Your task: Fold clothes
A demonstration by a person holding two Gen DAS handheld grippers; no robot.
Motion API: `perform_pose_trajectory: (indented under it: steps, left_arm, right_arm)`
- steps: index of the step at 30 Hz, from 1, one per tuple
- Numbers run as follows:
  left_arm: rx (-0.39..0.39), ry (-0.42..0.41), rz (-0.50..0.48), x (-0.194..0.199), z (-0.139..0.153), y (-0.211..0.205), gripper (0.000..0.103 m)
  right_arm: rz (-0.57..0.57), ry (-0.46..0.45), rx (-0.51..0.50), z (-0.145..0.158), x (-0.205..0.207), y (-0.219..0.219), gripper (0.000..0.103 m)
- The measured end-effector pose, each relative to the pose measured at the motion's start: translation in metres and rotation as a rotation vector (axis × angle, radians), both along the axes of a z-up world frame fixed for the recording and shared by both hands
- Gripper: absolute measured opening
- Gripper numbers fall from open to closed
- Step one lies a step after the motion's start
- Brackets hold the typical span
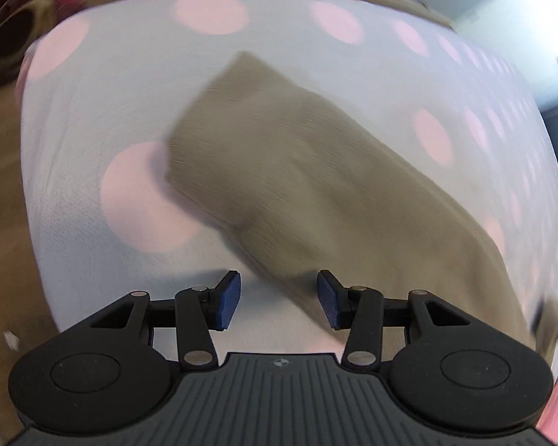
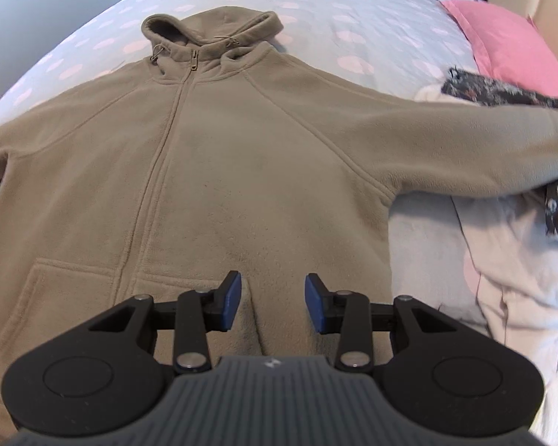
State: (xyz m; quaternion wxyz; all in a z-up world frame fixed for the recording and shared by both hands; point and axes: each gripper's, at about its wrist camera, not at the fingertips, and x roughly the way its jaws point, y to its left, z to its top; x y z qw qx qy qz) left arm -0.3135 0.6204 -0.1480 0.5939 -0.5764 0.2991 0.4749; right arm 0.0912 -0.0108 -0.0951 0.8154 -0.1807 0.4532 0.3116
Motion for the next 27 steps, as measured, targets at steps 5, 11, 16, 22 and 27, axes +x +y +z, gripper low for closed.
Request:
perform_pose_trajectory:
  steps: [5,11,16,22,27]
  left_arm:
    - [0.138,-0.043,0.008,-0.002,0.01,0.005,0.009]
    - [0.418,-0.078,-0.014,0.003,0.066,0.008,0.007]
    - [0.374,0.079,-0.071,0.018,0.042,0.018,0.008]
    - [0.338,0.205,-0.156,0.025,0.035,0.01,0.026]
    - [0.281,0.294,-0.14,0.027,0.053,-0.018,0.033]
  right_arm:
    - [0.008,0.014,-0.038,-0.01,0.003,0.008,0.041]
    - [0.003,-0.009,-0.072,-0.016,0.005,0.012,0.041]
    - [-0.014,-0.01,-0.075,-0.018,0.008,0.007,0.041]
    - [-0.022,-0.023,-0.068,-0.016,0.008,0.005,0.041]
    - [-0.002,-0.028,-0.056,-0.012,0.002,0.006,0.041]
